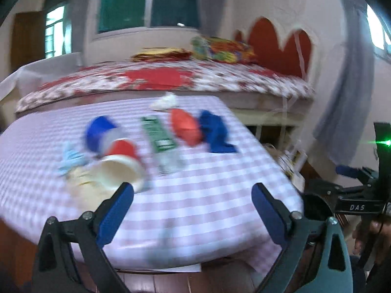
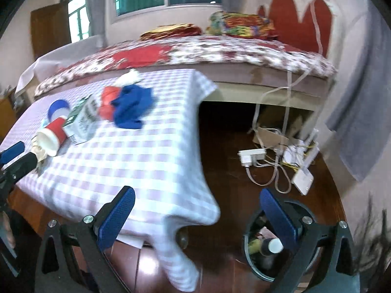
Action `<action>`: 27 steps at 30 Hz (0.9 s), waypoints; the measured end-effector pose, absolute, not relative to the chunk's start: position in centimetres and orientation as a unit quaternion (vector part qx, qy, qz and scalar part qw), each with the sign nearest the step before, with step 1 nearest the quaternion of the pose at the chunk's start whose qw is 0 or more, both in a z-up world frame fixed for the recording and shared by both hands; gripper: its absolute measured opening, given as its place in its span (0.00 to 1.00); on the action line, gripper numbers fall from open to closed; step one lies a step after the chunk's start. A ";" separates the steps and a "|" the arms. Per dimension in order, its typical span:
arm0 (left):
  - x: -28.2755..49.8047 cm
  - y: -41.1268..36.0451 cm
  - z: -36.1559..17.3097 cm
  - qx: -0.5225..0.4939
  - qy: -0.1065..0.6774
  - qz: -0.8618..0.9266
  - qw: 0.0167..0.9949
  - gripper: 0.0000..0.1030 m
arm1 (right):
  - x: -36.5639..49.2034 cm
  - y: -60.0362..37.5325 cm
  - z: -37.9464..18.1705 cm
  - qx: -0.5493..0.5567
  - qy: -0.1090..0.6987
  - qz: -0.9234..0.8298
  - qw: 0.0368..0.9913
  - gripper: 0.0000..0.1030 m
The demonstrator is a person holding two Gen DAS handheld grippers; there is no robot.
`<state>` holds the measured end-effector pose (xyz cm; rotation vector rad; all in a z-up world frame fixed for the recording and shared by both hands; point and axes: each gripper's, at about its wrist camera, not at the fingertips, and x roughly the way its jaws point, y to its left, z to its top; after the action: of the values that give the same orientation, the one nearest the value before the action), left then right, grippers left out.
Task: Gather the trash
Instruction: 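Move both open tools from the bin back toward the table, then grasp the beige cloth bundle with the left tool while the right tool grasps the green milk carton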
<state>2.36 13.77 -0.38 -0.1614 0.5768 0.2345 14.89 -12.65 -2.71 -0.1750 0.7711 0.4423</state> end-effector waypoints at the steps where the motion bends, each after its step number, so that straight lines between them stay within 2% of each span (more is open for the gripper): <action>1: 1.8 14.6 -0.4 -0.085 0.282 0.125 0.947 0.89 | 14.8 -11.9 -2.7 -0.085 0.375 0.220 0.896 1.00; 5: -0.3 18.6 -1.7 -0.109 0.287 0.180 0.935 0.88 | 14.4 -8.3 -2.5 -0.090 0.371 0.258 0.887 1.00; 15: 0.3 21.6 -5.5 -0.151 0.308 0.213 0.915 0.88 | 13.0 -0.7 -3.0 -0.123 0.362 0.318 0.868 1.00; 20: 1.1 22.8 -6.2 -0.165 0.314 0.216 0.910 0.83 | 13.3 1.8 -3.6 -0.130 0.365 0.331 0.860 0.99; 27: 0.8 25.7 -6.4 -0.181 0.307 0.237 0.904 0.83 | 14.3 5.6 -4.7 -0.135 0.376 0.350 0.847 0.98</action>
<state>0.83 25.68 -6.41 -0.3749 0.6347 0.4896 14.28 5.58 -4.67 -0.2846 0.7931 0.7376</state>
